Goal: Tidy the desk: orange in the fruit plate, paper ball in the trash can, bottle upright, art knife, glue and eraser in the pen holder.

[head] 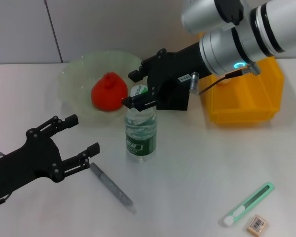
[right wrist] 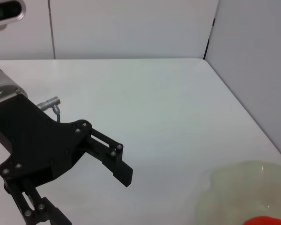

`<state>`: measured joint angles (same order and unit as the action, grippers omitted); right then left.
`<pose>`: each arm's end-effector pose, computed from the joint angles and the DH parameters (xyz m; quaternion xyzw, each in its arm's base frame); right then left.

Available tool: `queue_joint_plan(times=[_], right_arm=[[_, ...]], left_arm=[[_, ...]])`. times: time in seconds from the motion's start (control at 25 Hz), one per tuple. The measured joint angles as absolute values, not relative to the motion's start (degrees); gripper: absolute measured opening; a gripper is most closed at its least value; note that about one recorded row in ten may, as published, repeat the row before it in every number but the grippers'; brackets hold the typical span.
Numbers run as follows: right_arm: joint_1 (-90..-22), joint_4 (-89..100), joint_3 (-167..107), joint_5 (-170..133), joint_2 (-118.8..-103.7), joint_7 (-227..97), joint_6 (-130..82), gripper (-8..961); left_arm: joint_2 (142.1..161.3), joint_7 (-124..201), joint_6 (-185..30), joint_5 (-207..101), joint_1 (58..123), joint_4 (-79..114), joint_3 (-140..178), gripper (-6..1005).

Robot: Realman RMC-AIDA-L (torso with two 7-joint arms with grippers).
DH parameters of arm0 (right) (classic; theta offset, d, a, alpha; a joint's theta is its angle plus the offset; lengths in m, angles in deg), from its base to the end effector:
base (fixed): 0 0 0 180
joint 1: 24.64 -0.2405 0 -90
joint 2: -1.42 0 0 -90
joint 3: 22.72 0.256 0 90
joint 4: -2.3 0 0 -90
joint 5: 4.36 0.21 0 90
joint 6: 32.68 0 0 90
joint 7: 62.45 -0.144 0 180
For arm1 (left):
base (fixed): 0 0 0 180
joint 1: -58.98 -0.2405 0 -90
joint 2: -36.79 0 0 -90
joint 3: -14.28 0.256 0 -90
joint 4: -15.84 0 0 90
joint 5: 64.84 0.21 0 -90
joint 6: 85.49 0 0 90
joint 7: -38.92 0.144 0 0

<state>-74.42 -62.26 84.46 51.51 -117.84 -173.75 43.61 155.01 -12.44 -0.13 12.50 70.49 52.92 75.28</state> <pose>0.0634 0.4042 -0.0189 -0.9913 0.0156 0.0405 0.1243 -0.2950 0.2710 0.0047 -0.8946 -0.1046 -0.3318 0.2805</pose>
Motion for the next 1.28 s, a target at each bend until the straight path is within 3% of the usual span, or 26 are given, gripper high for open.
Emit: queue_joint_plan(times=[0.68, 1.28], right_arm=[[-69.61, -72.02, 84.33, 54.14, -117.84, -175.0, 44.01, 640], [-53.84, -82.39, 89.13, 74.33, -117.72, -165.16, 42.97, 639]], left_arm=[[155.0, -12.66, 0.2, 12.53, 70.49, 52.99, 75.28, 827], [155.09, -12.86, 0.29, 12.5, 70.28, 52.98, 75.27, 827]])
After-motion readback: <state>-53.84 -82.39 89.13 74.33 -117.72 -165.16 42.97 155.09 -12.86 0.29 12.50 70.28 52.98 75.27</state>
